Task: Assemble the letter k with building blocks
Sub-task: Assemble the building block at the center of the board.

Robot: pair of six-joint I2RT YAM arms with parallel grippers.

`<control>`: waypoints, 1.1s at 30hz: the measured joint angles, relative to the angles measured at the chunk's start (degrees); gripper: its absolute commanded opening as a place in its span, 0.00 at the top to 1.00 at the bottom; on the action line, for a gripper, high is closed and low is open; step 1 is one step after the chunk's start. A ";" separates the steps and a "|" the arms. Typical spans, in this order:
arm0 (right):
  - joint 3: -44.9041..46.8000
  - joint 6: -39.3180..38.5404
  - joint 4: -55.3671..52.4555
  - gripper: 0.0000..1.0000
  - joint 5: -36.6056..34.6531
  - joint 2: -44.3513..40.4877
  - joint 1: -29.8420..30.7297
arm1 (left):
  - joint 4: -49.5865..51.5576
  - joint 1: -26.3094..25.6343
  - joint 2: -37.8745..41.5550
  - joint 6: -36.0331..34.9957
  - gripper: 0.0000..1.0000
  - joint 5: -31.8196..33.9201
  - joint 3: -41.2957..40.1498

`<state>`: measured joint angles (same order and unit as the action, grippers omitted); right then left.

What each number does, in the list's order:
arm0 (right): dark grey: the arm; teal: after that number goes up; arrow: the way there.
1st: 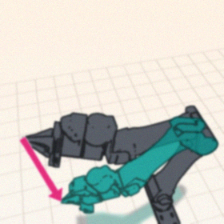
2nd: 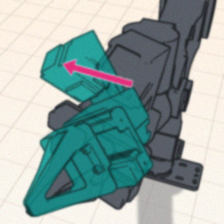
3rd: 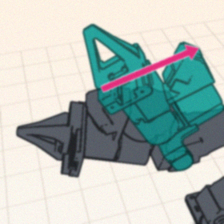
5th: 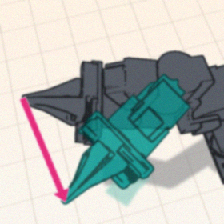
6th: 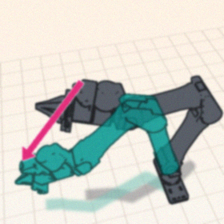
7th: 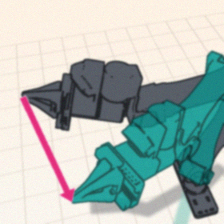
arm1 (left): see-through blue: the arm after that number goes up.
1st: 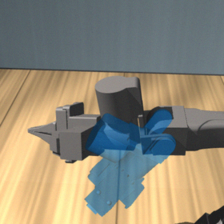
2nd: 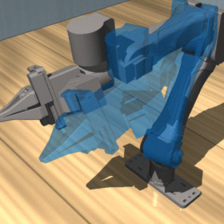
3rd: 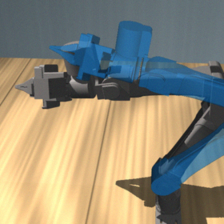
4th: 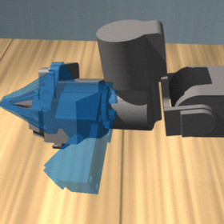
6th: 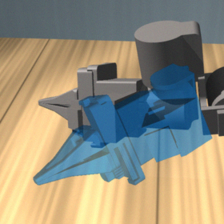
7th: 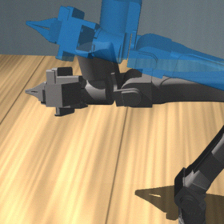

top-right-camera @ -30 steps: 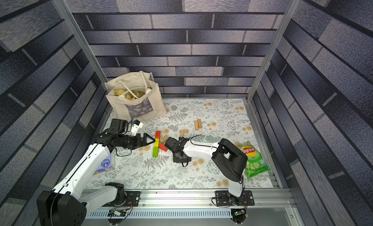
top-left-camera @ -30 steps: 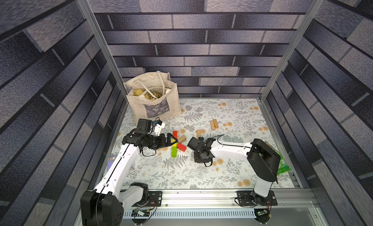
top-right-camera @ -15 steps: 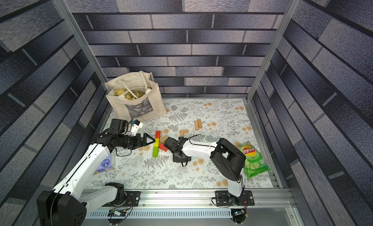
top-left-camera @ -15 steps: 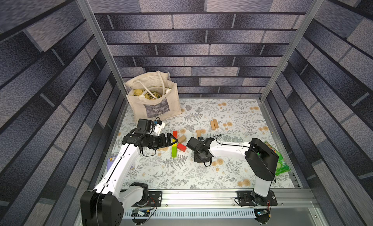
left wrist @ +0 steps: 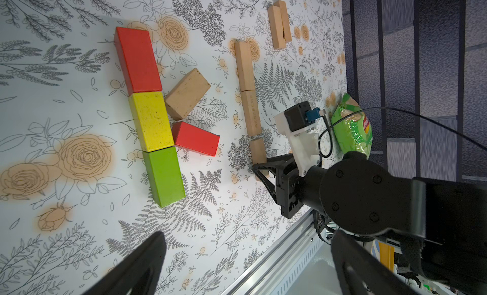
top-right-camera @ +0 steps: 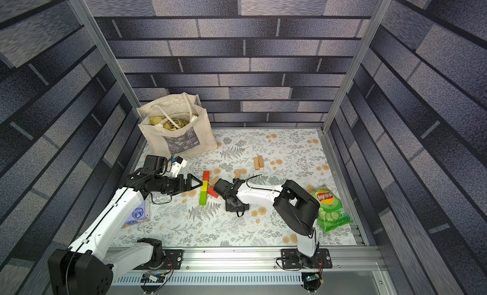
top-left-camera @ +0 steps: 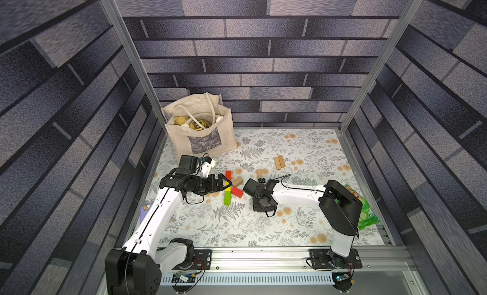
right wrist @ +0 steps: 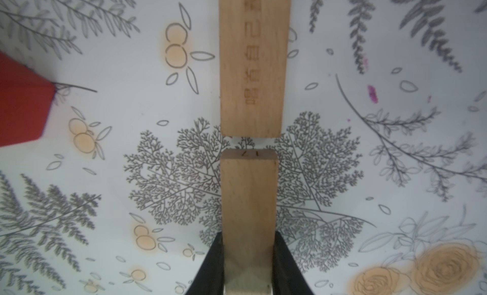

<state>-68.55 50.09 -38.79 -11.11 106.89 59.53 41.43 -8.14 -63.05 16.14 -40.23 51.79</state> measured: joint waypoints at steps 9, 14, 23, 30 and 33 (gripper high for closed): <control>-0.39 0.00 -0.07 0.79 -0.37 0.28 0.00 | 0.02 0.00 0.72 0.00 0.00 0.00 0.00; -0.63 -0.02 -0.26 0.78 -0.61 0.50 0.00 | 0.02 0.00 0.74 0.00 0.00 0.02 0.00; -0.63 -0.15 -0.24 0.79 -0.68 0.50 -0.02 | 0.02 0.00 0.74 0.00 0.00 0.02 0.00; -0.63 -0.15 -0.24 0.79 -0.66 0.52 -0.07 | 0.02 0.00 0.74 0.00 0.00 0.02 0.00; -0.63 -0.15 -0.24 0.79 -0.66 0.57 -0.09 | 0.02 0.00 0.74 0.00 0.00 0.02 0.00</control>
<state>-69.19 49.93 -39.03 -11.77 107.46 59.44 41.45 -8.14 -62.30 16.14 -40.21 51.79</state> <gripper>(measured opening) 0.289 0.997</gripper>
